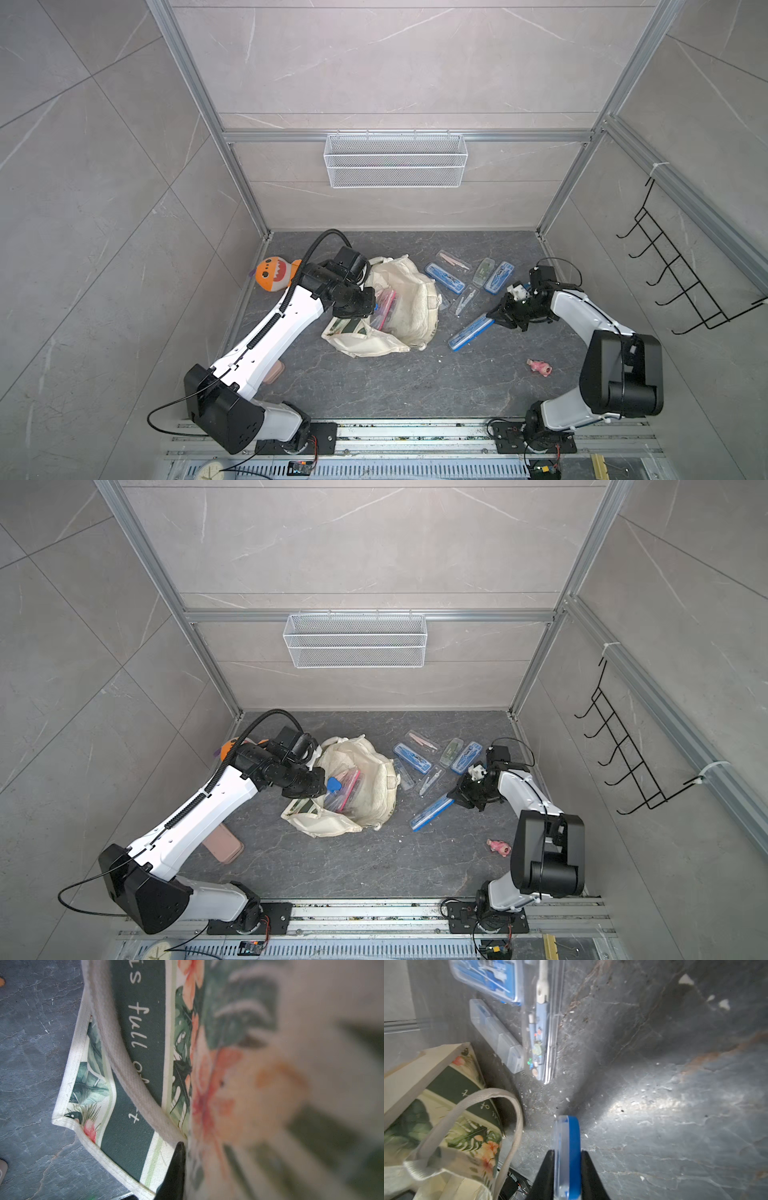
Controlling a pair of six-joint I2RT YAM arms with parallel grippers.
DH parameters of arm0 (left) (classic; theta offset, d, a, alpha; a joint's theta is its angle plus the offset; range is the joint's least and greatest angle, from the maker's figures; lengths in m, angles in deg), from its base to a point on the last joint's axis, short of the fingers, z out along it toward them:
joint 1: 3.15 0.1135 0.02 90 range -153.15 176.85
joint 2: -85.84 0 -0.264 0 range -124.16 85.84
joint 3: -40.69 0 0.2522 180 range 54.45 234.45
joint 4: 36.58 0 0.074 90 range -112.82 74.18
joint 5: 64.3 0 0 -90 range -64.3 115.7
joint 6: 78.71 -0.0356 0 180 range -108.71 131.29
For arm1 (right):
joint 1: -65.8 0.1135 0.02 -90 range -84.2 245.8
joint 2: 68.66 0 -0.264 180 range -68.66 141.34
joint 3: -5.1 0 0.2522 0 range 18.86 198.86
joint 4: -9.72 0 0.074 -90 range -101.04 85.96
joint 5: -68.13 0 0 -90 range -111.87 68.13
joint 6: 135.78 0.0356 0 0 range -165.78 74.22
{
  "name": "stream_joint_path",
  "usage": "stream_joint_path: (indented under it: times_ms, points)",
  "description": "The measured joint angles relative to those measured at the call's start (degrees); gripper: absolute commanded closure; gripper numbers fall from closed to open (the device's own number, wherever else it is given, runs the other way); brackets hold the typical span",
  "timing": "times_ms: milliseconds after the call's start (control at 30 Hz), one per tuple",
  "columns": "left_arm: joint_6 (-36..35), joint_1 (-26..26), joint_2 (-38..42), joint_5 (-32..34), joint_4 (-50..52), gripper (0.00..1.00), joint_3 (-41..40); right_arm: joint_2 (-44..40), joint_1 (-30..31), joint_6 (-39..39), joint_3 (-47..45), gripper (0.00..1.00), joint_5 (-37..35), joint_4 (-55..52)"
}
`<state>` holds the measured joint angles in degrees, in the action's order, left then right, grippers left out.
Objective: Take out the compass set from the canvas bag
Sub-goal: Place the compass set at the center of the board, then adjust the compass set at the center of the board.
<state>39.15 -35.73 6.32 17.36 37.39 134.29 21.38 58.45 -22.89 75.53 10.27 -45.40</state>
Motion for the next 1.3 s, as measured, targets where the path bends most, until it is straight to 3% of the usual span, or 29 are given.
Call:
stream_joint_path:
  times_ms: [133,333,467,667,833,1000,1300]
  points:
    - [0.02,0.0,0.02,-0.2,0.02,1.0,0.0,4.39,0.0,-0.92,2.56,0.78,-4.92,0.09]
    - [0.02,0.04,0.31,-0.24,0.2,1.0,0.0,9.92,-0.07,-1.57,6.91,0.77,-9.07,2.64]
    - [0.02,0.11,0.48,-0.24,0.28,1.0,0.0,12.41,-0.61,-1.9,7.96,0.61,-9.94,4.85]
    - [0.04,0.11,0.55,-0.24,0.57,1.0,0.0,12.37,-2.03,-1.51,7.87,0.52,-11.93,5.46]
    - [0.04,0.11,0.55,-0.24,0.61,1.0,0.0,7.74,-2.05,-0.26,5.35,0.56,-13.14,5.2]
    - [0.04,0.11,0.74,-0.2,0.63,1.0,0.0,-2.29,-0.9,3.19,-2.23,0.59,-13.11,4.81]
    - [0.04,0.11,1.4,0.2,1.05,1.0,0.0,-13.92,9.16,9.73,-14.91,0.53,-15.56,1.38]
